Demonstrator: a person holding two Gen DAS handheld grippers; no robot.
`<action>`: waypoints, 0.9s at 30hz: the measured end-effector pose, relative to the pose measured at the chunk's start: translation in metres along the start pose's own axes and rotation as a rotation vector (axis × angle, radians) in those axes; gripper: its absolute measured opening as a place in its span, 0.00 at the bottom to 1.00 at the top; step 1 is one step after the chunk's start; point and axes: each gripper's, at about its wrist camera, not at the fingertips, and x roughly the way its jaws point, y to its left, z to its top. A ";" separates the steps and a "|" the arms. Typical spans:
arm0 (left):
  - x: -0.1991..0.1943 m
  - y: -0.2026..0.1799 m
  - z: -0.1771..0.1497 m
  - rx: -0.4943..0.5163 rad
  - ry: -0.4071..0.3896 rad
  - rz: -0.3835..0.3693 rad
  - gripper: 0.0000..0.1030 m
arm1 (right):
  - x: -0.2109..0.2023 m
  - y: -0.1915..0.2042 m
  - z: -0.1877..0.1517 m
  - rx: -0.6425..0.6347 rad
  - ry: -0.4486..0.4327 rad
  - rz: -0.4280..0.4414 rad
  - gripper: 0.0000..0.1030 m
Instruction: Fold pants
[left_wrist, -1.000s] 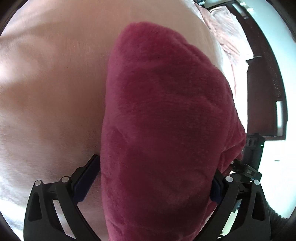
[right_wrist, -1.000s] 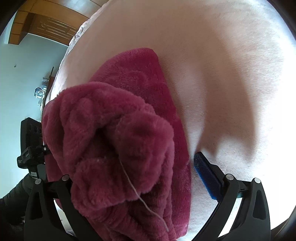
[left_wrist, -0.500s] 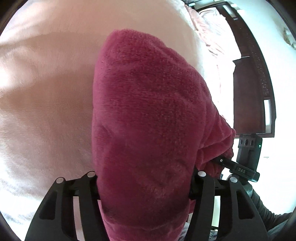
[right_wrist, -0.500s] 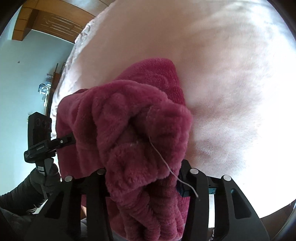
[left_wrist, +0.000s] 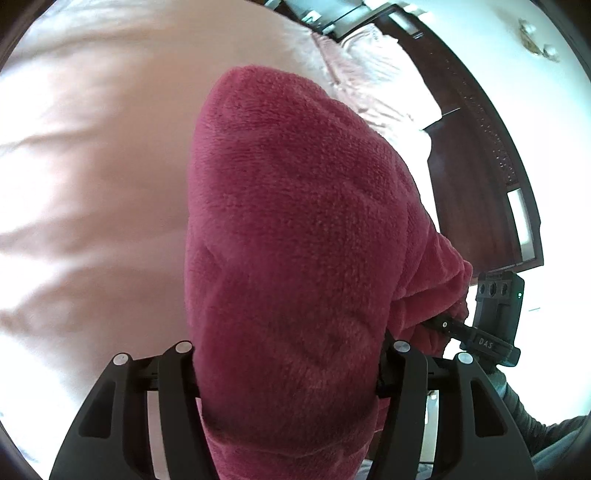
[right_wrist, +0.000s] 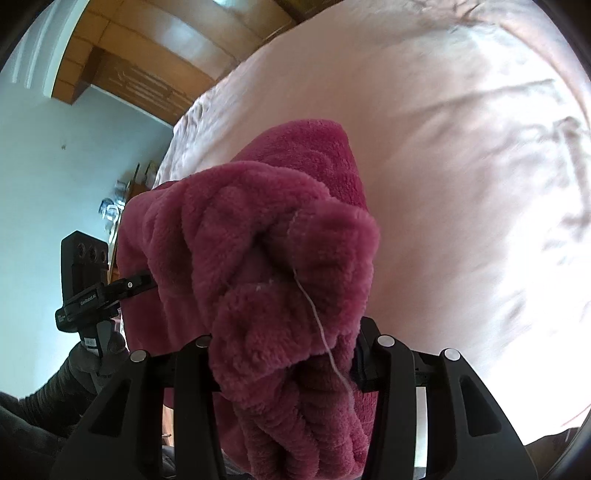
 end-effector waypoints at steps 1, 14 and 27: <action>0.013 -0.017 0.008 0.000 -0.009 0.002 0.57 | -0.009 -0.009 0.008 0.002 -0.006 -0.001 0.44; 0.199 -0.166 0.092 0.082 0.066 -0.027 0.58 | -0.130 -0.185 0.105 0.138 -0.115 -0.108 0.45; 0.328 -0.204 0.163 0.131 0.156 0.074 0.59 | -0.116 -0.287 0.149 0.247 -0.114 -0.153 0.45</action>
